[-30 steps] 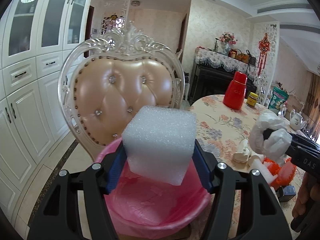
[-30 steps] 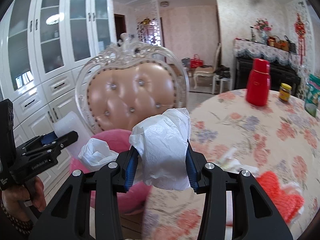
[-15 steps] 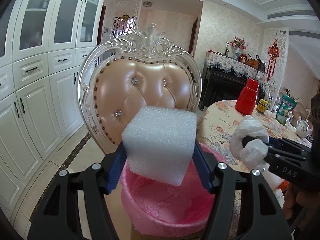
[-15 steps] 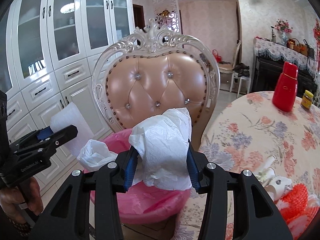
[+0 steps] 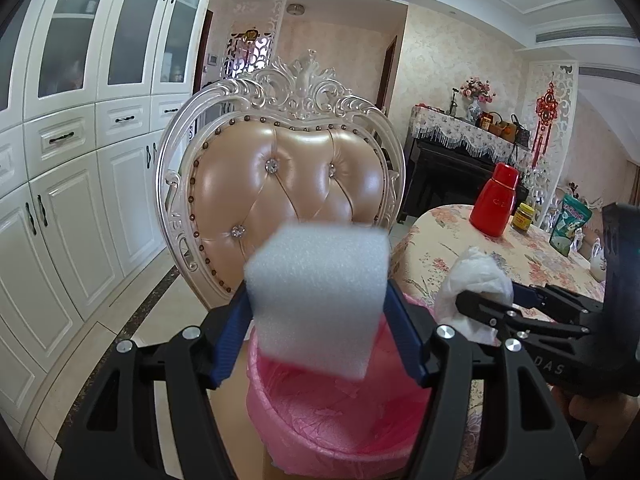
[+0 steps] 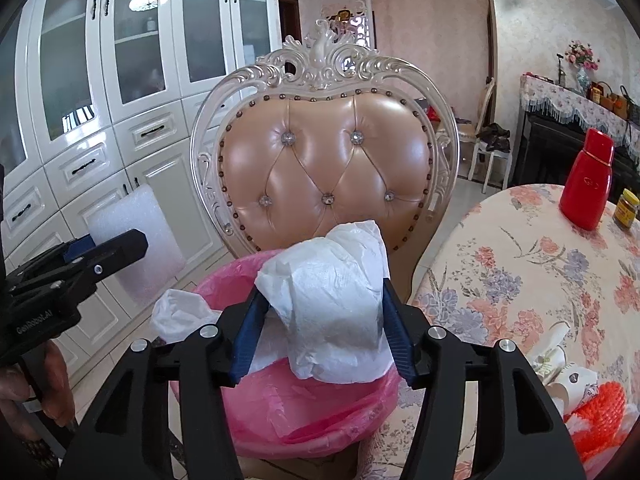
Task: Collect trash
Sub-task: 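Open both tools to drop the foam block and bag into the bin, then move both tools back over the table trash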
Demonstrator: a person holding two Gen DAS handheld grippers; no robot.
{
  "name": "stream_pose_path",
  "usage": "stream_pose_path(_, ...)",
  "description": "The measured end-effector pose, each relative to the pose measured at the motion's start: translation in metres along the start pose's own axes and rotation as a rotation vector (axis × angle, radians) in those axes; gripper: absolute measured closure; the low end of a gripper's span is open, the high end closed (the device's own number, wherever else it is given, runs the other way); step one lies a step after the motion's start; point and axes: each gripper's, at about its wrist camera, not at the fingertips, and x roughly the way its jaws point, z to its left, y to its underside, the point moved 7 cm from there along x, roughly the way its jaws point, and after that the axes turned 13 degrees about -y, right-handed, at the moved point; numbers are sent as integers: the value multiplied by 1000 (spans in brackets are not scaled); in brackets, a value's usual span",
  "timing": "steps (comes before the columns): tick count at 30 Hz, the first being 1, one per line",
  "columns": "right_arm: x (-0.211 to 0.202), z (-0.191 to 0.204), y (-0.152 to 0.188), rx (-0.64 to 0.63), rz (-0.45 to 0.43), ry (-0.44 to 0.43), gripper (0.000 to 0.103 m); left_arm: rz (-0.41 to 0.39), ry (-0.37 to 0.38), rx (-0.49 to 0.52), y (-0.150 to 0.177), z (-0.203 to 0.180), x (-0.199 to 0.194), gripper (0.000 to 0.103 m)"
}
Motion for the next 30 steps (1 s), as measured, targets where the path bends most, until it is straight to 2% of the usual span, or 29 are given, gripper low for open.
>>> stream_pose_path(2, 1, -2, 0, 0, 0, 3, 41, 4, 11, -9, 0, -1, 1, 28)
stream_pose_path(6, 0, -5, 0, 1, -1, 11, 37, 12, 17, -7, 0, -3, 4, 28)
stream_pose_path(15, -13, -21, 6, 20, -15, 36, 37, 13, 20, 2, 2, -8, 4, 26)
stream_pose_path(22, -42, -39, 16, 48, -51, 84, 35, 5, 25, 28, 7, -25, -1, 23)
stream_pose_path(30, -91, -72, 32, 91, -104, 176, 32, 0, 72, 73, 16, -65, -7, 20)
